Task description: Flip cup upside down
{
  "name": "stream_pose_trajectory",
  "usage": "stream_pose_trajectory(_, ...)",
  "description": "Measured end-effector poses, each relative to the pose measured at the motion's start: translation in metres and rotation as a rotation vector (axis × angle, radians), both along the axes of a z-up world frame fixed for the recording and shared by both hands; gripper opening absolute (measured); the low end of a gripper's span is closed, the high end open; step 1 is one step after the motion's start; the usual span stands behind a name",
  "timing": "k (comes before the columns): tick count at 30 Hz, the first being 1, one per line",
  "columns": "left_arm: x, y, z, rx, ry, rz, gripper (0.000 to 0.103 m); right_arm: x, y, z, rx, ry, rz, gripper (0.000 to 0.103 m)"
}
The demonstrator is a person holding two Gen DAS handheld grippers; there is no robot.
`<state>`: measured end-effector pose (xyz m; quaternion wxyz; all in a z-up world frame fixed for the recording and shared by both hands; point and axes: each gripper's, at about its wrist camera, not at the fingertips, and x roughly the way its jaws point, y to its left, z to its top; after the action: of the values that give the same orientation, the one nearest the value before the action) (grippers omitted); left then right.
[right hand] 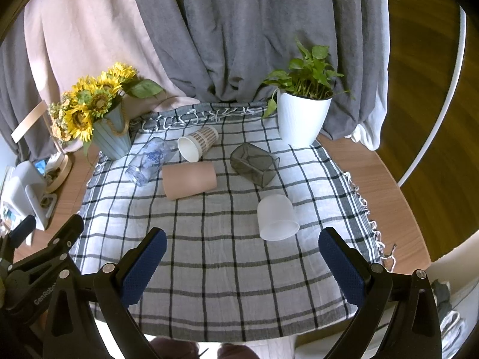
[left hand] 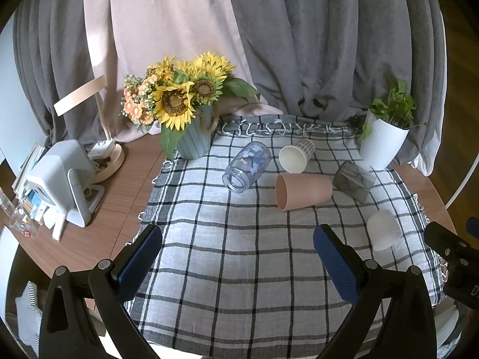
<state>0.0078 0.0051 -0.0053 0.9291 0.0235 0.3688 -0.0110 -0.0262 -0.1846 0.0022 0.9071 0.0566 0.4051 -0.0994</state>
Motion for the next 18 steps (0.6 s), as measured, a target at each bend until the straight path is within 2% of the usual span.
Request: stream_pose_trajectory(18, -0.0001, 0.0032, -0.0019, 0.003, 0.005, 0.000, 0.103, 0.0024, 0.0001, -0.0029, -0.002, 0.005, -0.003, 0.102)
